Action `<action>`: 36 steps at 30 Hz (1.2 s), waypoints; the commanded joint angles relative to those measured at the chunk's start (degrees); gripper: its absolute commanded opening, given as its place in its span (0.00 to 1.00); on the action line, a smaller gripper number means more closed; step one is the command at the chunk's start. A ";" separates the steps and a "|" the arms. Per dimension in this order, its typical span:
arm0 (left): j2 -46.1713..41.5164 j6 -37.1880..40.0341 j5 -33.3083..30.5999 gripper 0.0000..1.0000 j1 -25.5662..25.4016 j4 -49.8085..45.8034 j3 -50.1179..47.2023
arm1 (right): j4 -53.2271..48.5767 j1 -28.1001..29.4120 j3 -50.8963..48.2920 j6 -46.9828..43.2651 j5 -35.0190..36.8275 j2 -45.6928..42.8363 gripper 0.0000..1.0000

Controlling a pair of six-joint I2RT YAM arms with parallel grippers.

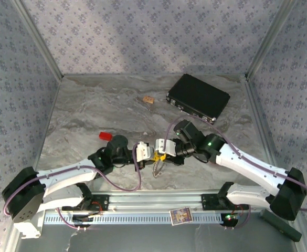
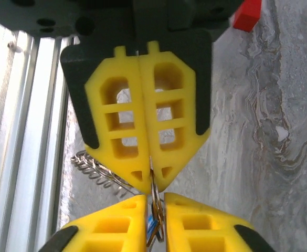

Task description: Put the keys on the keyring

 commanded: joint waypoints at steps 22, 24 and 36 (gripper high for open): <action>6.71 -11.07 1.59 0.00 0.83 29.45 -8.25 | 25.16 -5.27 -20.42 15.59 -5.06 -14.86 0.20; 6.41 -10.89 1.62 0.00 0.76 28.94 -8.33 | 24.72 -5.29 -20.10 15.50 -4.78 -14.96 0.16; 4.55 -10.07 1.61 0.00 0.75 27.44 -8.46 | 20.06 -5.13 -17.99 15.19 -1.26 -11.66 0.00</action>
